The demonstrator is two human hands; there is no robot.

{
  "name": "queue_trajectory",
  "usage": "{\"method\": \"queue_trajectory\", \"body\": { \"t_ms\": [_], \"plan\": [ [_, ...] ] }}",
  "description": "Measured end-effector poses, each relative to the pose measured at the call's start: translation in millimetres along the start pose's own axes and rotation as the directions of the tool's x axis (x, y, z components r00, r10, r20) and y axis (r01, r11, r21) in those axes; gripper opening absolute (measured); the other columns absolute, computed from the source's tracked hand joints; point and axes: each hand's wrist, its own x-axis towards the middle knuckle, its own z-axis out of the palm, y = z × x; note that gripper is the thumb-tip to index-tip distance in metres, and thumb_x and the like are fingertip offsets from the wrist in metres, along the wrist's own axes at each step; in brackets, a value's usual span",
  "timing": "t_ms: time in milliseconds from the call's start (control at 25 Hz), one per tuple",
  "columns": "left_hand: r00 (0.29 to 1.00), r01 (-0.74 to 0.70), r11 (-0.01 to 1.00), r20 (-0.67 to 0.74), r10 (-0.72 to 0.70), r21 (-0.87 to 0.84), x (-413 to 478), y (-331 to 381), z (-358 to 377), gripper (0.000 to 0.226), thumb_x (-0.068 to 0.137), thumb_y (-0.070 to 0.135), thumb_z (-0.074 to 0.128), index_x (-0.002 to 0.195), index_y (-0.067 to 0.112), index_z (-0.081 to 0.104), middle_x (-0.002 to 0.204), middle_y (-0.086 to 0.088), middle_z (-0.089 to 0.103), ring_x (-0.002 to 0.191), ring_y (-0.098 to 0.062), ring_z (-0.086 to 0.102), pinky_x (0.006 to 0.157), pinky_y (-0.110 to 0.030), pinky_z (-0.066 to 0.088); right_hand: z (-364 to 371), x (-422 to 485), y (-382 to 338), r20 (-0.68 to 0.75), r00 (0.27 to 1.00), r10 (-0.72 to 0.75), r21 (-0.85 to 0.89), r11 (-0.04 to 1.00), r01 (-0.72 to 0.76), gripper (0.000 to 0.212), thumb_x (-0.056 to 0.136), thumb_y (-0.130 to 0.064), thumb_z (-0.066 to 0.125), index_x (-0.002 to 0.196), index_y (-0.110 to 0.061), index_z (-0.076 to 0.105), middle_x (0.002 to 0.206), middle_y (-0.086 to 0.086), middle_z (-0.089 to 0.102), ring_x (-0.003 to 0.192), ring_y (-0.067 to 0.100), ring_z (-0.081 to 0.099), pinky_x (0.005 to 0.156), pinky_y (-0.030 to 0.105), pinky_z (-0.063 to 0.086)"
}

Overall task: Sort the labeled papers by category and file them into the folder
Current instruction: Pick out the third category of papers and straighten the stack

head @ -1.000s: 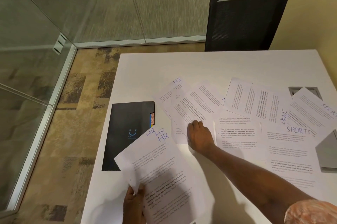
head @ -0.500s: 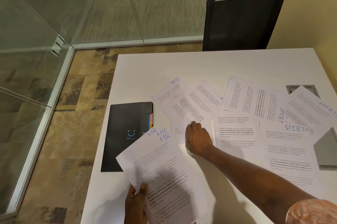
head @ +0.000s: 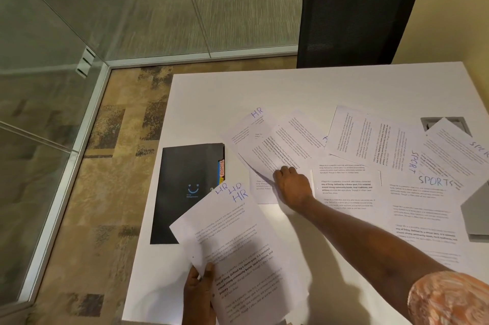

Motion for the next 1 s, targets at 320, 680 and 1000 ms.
{"method": "queue_trajectory", "body": {
  "t_ms": [320,680,1000],
  "plan": [
    [1.000,-0.025,0.999,0.015,0.024,0.035,6.0,5.1,3.5,0.039,0.106,0.023,0.061,0.144,0.019,0.058,0.115,-0.017,0.078,0.100,-0.048,0.074,0.071,-0.050,0.066,-54.8,-11.7,14.1,-0.214,0.974,0.078,0.495,0.868,0.039,0.038,0.091,-0.021,0.040,0.105,-0.013,0.075,0.096,0.006,0.076,0.082,0.031,0.072,0.054,0.036,0.054],
    [0.989,-0.069,0.988,0.138,0.050,0.136,7.7,11.4,22.8,0.029,0.108,0.031,0.057,0.135,0.023,0.065,0.118,-0.006,0.080,0.102,-0.031,0.078,0.081,-0.045,0.064,-106.4,-81.6,1.5,-0.348,0.935,-0.070,0.730,0.605,0.317,0.042,0.088,0.007,0.072,0.123,-0.015,0.079,0.129,-0.001,0.076,0.121,0.006,0.068,0.106,0.014,0.049],
    [0.964,0.063,0.972,0.239,-0.118,0.227,12.4,7.0,18.4,0.034,0.113,0.037,0.045,0.136,0.020,0.062,0.115,-0.008,0.080,0.109,-0.035,0.075,0.086,-0.047,0.065,-86.4,-137.9,13.0,-0.144,0.864,-0.483,0.688,0.579,0.438,0.043,0.077,0.000,0.055,0.104,-0.025,0.076,0.123,-0.009,0.074,0.128,0.009,0.067,0.092,0.031,0.061]
  ]
}}
